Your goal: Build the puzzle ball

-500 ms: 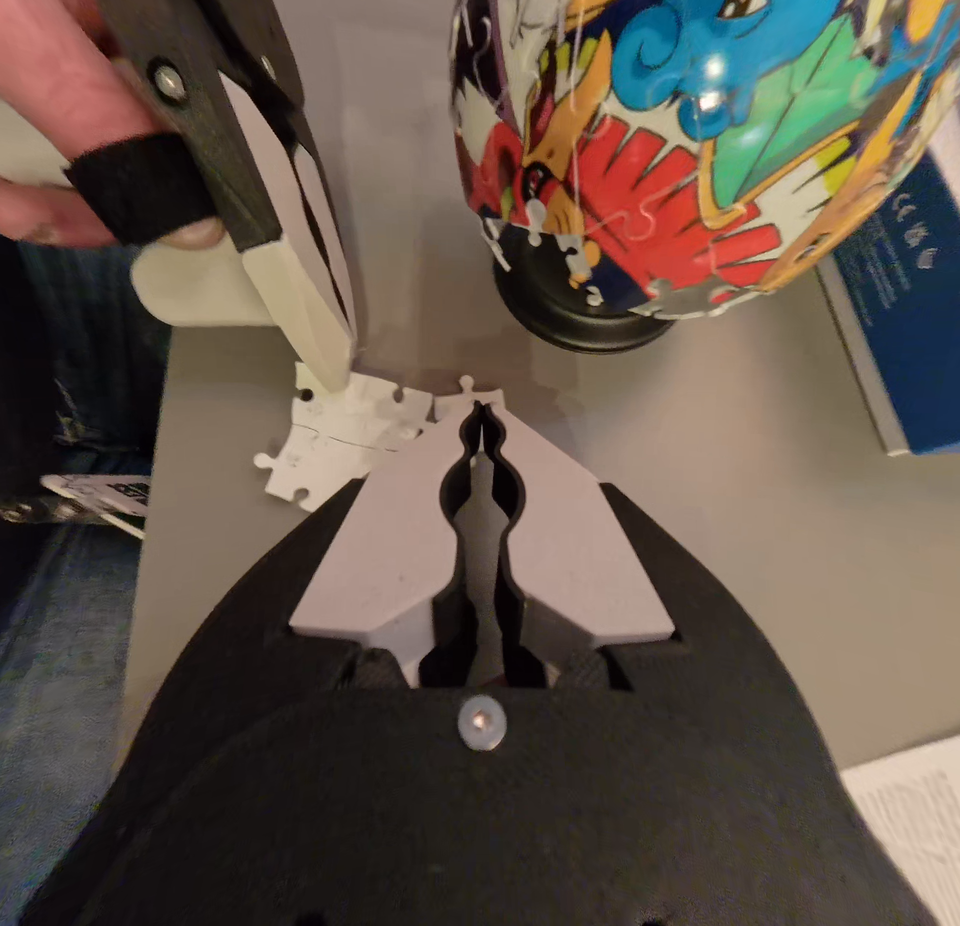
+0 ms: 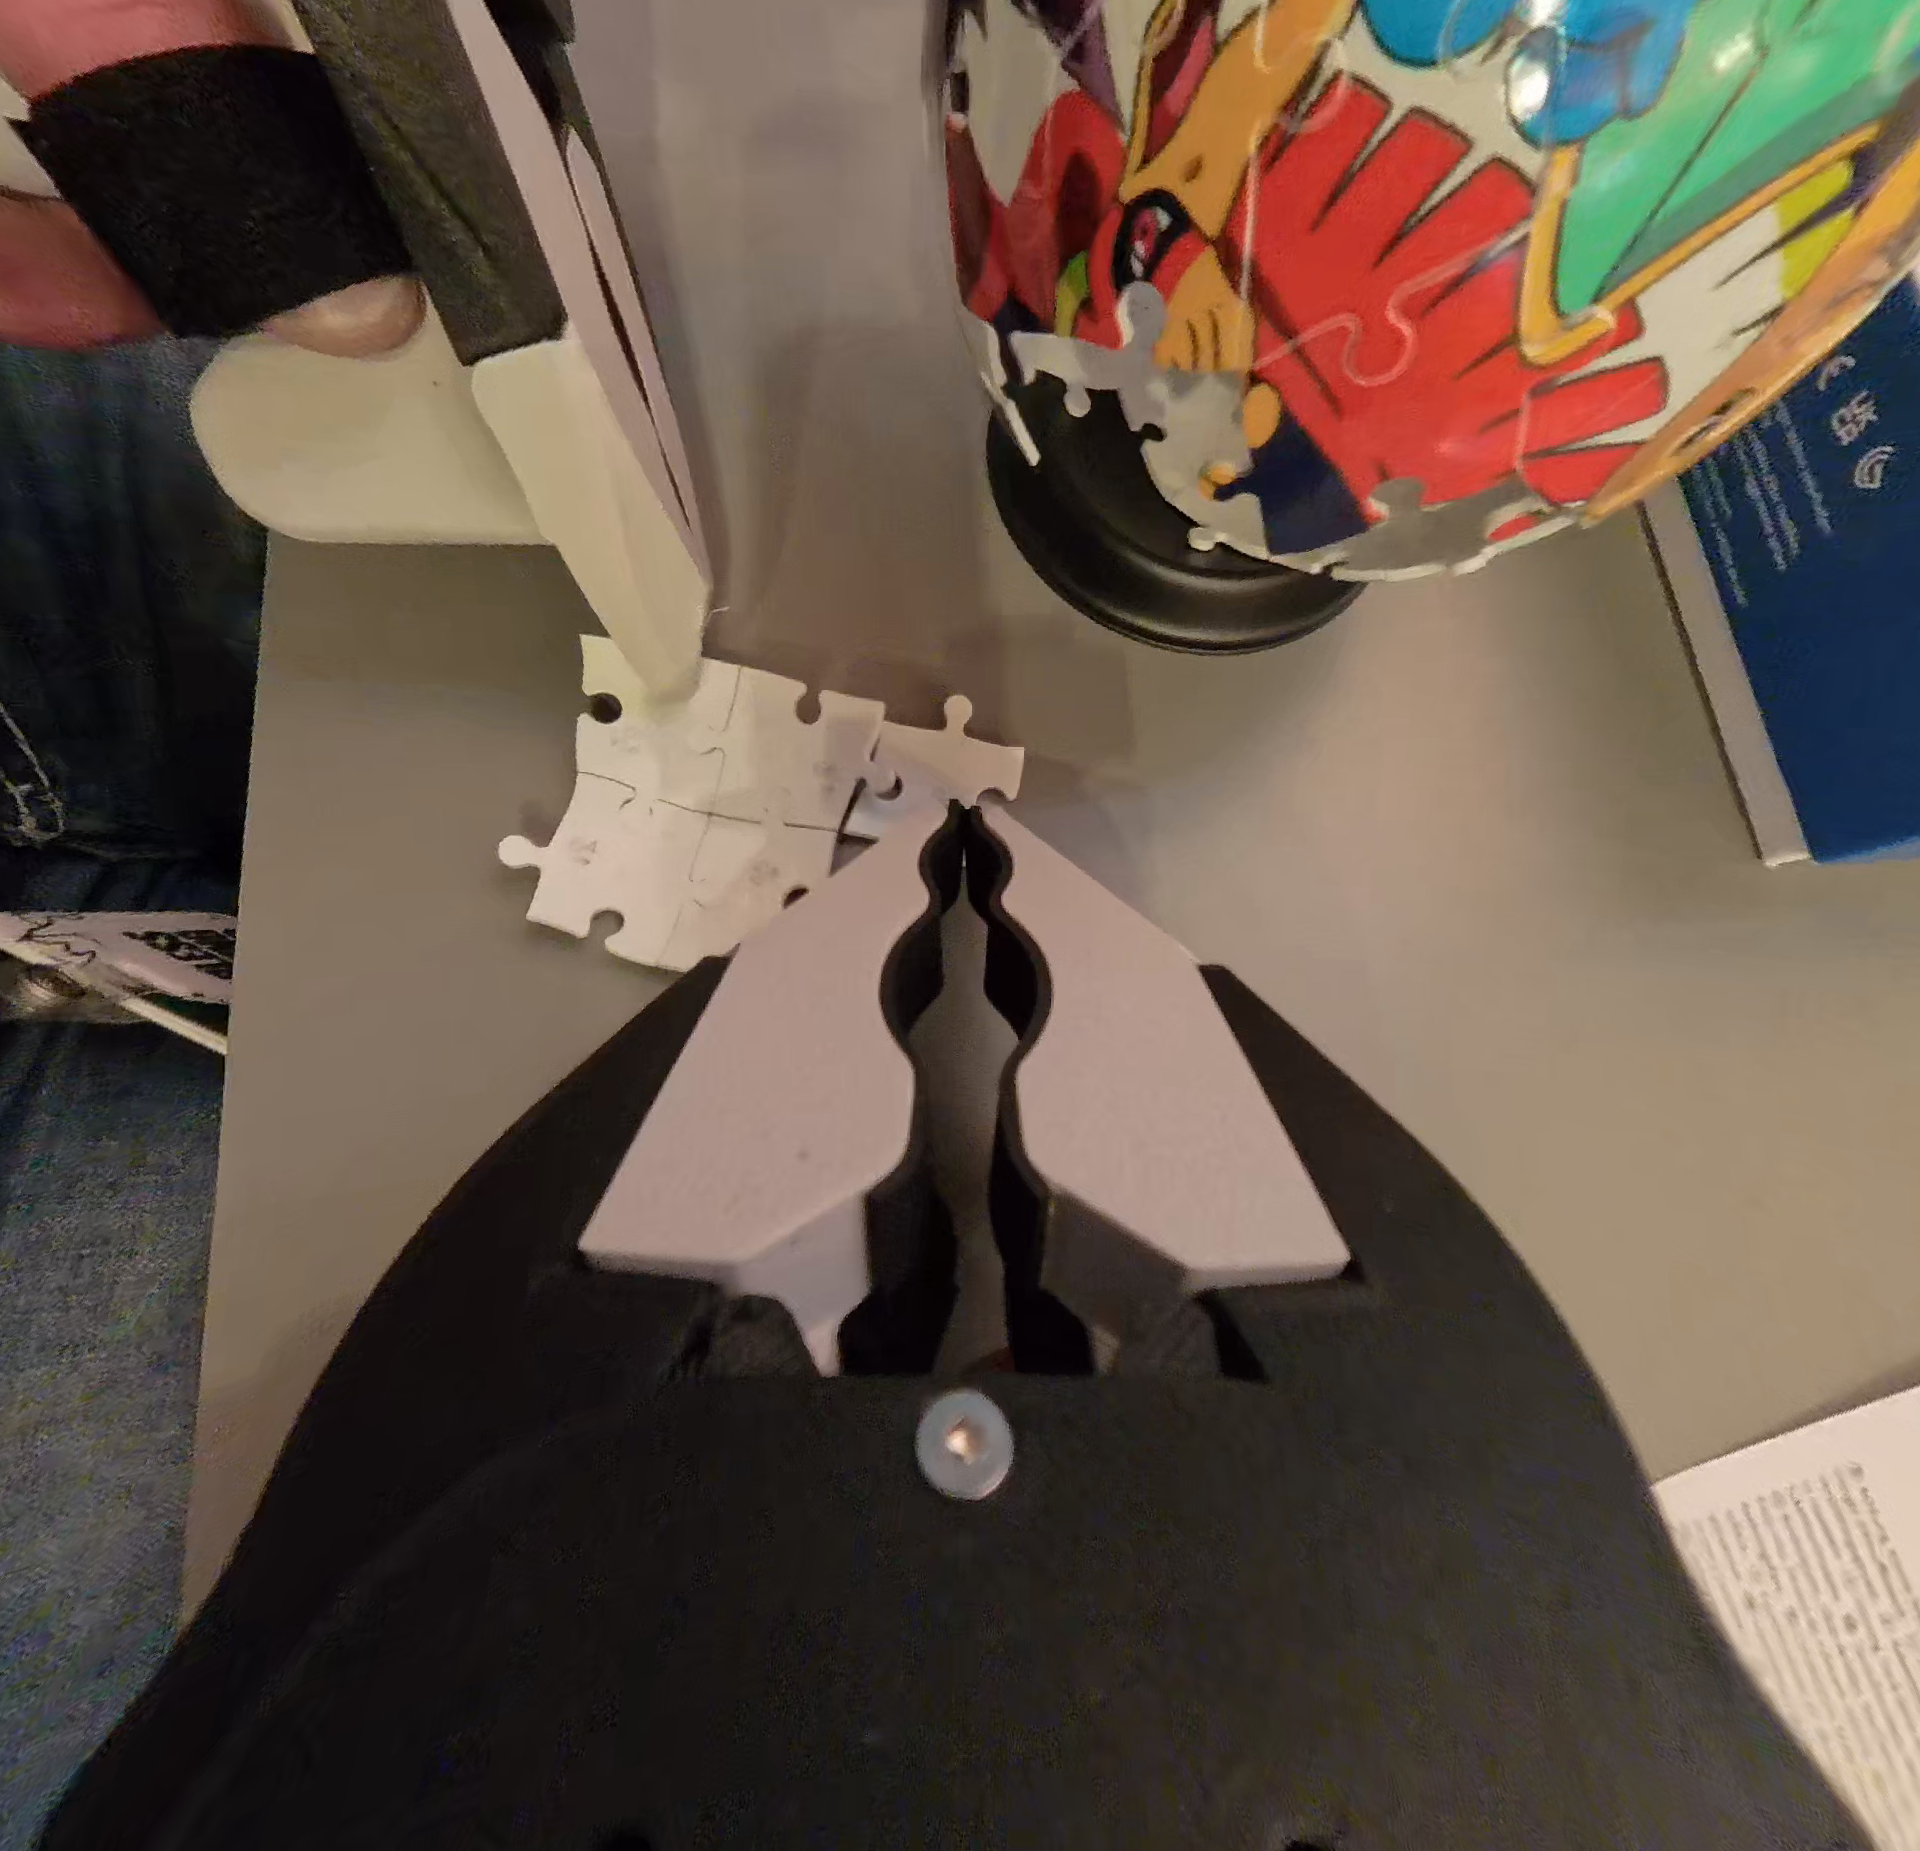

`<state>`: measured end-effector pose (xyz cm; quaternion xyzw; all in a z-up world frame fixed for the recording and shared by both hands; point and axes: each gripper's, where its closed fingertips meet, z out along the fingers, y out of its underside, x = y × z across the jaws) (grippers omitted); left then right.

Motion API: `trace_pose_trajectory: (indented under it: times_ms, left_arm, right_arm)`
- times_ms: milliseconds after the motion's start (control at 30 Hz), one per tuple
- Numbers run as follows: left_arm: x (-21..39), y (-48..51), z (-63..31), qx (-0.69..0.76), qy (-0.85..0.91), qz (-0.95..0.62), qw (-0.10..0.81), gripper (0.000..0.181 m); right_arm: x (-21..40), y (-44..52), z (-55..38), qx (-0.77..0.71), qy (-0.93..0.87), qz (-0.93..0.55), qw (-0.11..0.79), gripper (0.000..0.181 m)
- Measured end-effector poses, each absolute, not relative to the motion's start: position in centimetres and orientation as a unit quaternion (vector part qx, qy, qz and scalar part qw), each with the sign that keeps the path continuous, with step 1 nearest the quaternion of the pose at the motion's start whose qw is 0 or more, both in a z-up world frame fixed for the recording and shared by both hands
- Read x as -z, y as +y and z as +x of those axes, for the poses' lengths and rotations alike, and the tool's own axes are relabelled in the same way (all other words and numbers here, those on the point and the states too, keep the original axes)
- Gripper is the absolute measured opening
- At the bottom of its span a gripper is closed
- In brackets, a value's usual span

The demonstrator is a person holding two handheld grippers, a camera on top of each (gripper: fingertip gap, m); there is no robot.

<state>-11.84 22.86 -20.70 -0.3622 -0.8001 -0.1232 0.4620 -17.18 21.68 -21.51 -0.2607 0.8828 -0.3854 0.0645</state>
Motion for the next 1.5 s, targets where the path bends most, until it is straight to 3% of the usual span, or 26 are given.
trace_pose_trajectory:
  times_ms: [900, 1500]
  left_arm:
    - [20.2, 23.4, -12.0, 0.144, -0.8, -0.33, 0.48, 0.005]
    - [19.7, 24.8, -12.5, 0.17, -0.779, -0.33, 0.505, 0.011]
  right_arm:
    - [21.4, 21.9, -15.7, 0.388, 0.873, -0.275, 0.107, 0.0]
    - [21.7, 22.1, -15.9, 0.282, 0.905, -0.278, 0.153, 0.0]
